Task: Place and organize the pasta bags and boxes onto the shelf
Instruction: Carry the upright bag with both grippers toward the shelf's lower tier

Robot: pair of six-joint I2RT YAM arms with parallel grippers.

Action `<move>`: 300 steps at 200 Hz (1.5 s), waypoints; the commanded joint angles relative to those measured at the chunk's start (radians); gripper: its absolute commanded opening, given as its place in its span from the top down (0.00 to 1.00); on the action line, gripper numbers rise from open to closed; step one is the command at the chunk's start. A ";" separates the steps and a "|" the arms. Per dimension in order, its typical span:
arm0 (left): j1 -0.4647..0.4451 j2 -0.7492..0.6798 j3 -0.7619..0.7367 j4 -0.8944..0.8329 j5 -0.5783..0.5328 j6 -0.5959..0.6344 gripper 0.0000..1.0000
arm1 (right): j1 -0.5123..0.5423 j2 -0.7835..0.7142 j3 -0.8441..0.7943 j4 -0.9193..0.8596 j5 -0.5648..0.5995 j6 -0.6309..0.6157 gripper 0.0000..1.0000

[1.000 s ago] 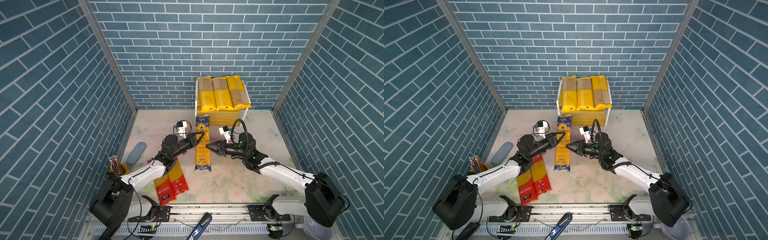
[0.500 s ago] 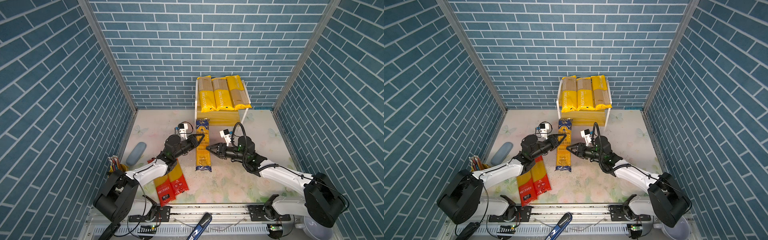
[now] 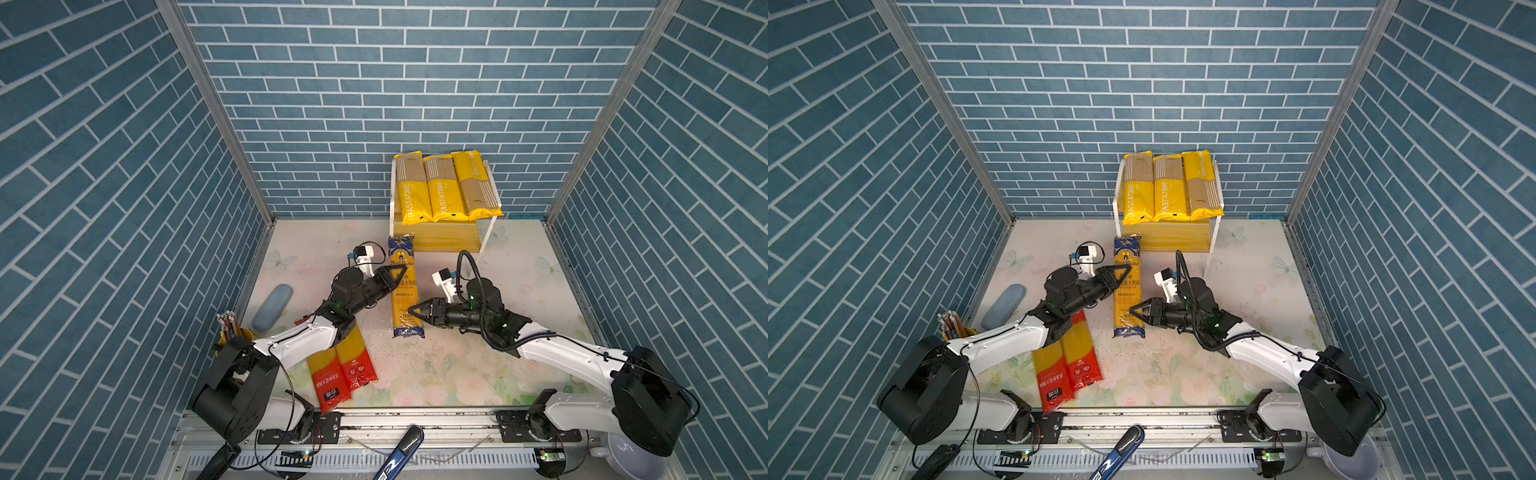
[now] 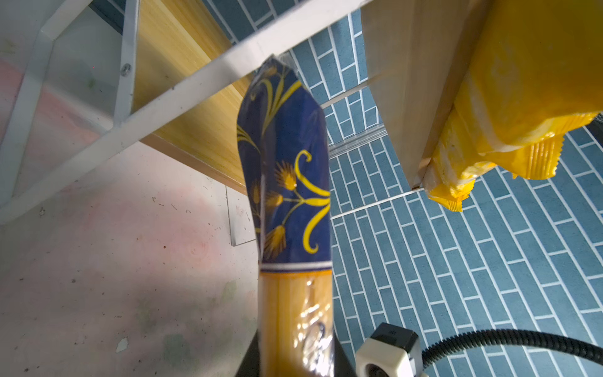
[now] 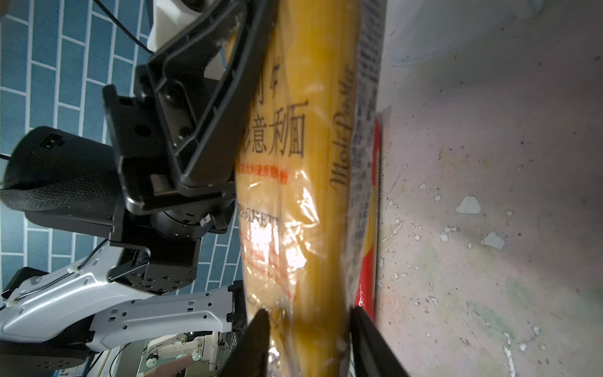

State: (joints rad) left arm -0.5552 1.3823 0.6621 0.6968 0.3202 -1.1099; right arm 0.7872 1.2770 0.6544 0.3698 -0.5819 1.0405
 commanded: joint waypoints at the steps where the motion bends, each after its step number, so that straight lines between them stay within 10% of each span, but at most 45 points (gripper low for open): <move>1: -0.007 -0.001 0.082 0.084 -0.018 0.002 0.90 | 0.007 -0.038 0.013 0.063 0.007 -0.002 0.70; 56: -0.017 0.022 0.094 0.058 -0.003 0.002 0.71 | -0.012 -0.087 -0.007 0.125 0.072 0.024 0.95; 124: -0.017 0.026 0.099 0.035 0.011 0.002 0.43 | -0.081 -0.103 -0.033 0.293 0.015 0.109 1.00; 300: -0.016 -0.053 0.055 -0.113 -0.011 0.096 0.34 | -0.224 0.223 0.268 0.360 -0.086 0.090 1.00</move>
State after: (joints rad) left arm -0.5682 1.3838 0.7319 0.6483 0.3317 -1.0729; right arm 0.5797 1.4723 0.8040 0.5285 -0.6357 1.1820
